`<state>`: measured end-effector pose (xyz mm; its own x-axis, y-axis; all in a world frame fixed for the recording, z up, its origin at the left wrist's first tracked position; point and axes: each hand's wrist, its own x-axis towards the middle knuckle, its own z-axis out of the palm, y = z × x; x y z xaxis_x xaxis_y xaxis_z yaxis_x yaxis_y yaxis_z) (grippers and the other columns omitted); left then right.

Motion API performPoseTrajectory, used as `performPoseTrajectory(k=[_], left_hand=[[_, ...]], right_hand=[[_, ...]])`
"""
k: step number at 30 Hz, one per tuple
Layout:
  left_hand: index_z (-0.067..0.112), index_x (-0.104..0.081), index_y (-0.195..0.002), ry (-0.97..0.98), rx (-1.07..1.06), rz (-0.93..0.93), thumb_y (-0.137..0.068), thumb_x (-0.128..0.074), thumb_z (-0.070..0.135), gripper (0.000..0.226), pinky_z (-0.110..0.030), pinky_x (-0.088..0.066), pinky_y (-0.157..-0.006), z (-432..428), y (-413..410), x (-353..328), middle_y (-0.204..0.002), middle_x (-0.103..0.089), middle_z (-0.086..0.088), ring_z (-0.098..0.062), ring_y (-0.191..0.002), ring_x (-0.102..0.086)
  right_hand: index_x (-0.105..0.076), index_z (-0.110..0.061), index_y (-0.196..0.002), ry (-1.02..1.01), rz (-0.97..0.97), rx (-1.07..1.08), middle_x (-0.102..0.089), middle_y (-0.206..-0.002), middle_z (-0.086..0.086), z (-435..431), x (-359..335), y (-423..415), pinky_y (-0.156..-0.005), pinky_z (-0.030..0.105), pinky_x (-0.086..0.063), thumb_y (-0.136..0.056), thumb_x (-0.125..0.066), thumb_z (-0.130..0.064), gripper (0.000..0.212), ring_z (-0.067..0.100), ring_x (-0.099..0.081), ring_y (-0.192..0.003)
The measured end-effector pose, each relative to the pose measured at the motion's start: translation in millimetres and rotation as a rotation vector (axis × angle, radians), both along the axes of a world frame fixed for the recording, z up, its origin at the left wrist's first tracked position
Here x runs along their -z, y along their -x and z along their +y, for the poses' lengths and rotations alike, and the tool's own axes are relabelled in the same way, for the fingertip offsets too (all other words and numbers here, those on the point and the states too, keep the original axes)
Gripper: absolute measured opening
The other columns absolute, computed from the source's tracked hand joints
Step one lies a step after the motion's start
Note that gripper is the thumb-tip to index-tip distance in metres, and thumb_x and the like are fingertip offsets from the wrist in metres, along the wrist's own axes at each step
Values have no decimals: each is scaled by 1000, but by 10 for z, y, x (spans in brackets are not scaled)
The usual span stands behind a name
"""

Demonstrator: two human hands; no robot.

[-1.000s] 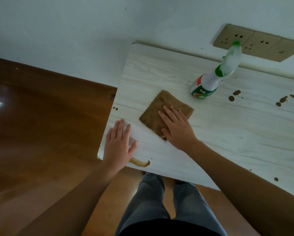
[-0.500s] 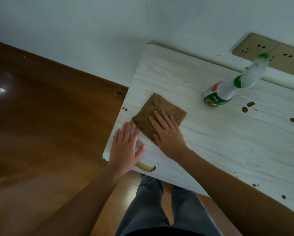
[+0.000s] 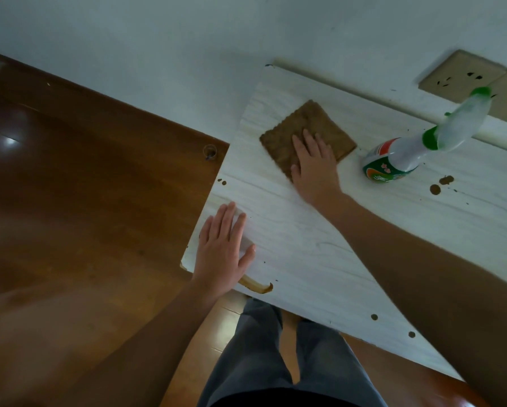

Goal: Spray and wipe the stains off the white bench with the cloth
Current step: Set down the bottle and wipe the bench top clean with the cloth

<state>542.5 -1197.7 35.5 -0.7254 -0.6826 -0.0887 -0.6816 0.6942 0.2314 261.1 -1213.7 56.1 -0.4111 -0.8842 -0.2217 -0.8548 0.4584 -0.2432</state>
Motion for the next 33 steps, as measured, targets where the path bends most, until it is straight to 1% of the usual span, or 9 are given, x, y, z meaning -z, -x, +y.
performPoseTrajectory(k=[6,10,12,17,20,23,27,29,33], left_hand=[[15,-41,-155,-7,-6,-16,-99,-48,59,72,-49,-28,-125,3,0,2,-169,-27,-13,-31,-157,-22],[13,-41,-155,-1,13,-4,-99,-48,58,73,-50,-28,-125,10,-1,-11,-168,-29,-15,-33,-157,-24],[11,-42,-154,4,17,-17,-100,-46,58,72,-52,-30,-123,12,7,-21,-167,-30,-17,-34,-156,-24],[11,-37,-155,8,7,-89,-100,-39,59,73,-53,-31,-123,16,34,-84,-167,-29,-17,-34,-156,-24],[8,-41,-153,31,23,-68,-100,-45,54,71,-55,-34,-120,28,36,-84,-165,-31,-19,-37,-155,-27],[9,-37,-156,25,33,-117,-100,-42,54,72,-55,-31,-122,31,39,-84,-168,-25,-18,-36,-157,-21],[11,-34,-157,-1,6,-131,-101,-40,54,71,-52,-28,-124,40,71,-125,-169,-24,-15,-33,-158,-19],[10,-34,-157,-5,-8,-131,-102,-42,52,70,-53,-27,-125,65,85,-123,-169,-24,-15,-33,-158,-18],[8,-36,-156,-1,-48,-132,-102,-43,51,70,-52,-25,-126,112,130,-121,-169,-25,-16,-33,-159,-17]], right_hand=[[-24,-19,-158,25,-54,-17,-18,-167,6,656,-29,-574,-126,46,-4,-100,-46,-26,62,26,-9,-155],[-24,-22,-158,4,-91,18,-16,-167,2,1302,-39,-911,-126,48,-10,-99,-45,-28,63,22,-6,-155],[-25,-22,-158,-6,-92,54,-16,-167,1,1587,-44,-1031,-126,48,-13,-99,-37,-29,61,21,-7,-155],[-27,-22,-157,-20,-106,76,-19,-166,0,1943,-48,-1042,-125,47,-18,-97,-31,-32,61,20,-9,-155],[-27,-24,-157,10,-130,13,-18,-166,-1,1903,-22,-859,-126,43,-9,-102,-35,-34,57,19,-8,-155],[-26,-23,-158,33,-109,-72,-19,-166,0,1669,38,-579,-126,40,-1,-101,-44,-35,60,21,-8,-155],[-28,-19,-157,102,-88,-124,-25,-165,4,1049,103,-167,-126,41,-6,-99,-50,-33,64,24,-16,-153],[-27,-18,-157,114,-86,-112,-23,-165,6,717,139,-51,-126,43,-8,-99,-48,-32,64,26,-16,-154],[-30,-19,-157,130,-85,-65,-18,-167,6,295,165,-98,-125,43,-3,-100,-43,-31,60,27,-12,-154]])
